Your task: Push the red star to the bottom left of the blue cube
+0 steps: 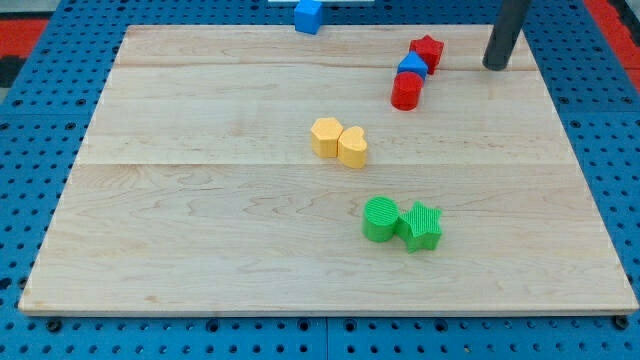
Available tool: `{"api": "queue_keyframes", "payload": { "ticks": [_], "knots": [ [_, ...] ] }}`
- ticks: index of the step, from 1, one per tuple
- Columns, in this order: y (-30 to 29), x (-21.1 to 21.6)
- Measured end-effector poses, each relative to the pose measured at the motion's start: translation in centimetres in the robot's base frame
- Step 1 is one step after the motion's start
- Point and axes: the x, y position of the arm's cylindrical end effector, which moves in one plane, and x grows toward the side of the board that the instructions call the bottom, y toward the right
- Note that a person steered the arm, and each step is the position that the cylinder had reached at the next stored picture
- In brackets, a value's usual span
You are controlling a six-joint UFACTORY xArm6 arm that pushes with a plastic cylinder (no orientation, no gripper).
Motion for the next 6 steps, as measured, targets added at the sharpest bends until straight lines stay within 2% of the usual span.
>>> {"api": "queue_keyframes", "payload": {
  "ticks": [1, 2, 3, 4, 5, 6],
  "knots": [
    [-3.9, -1.8],
    [-11.1, -1.9],
    [-16.4, -1.7],
    [-18.1, 0.0],
    [-25.0, 0.0],
    [-21.3, -1.4]
  ]
}}
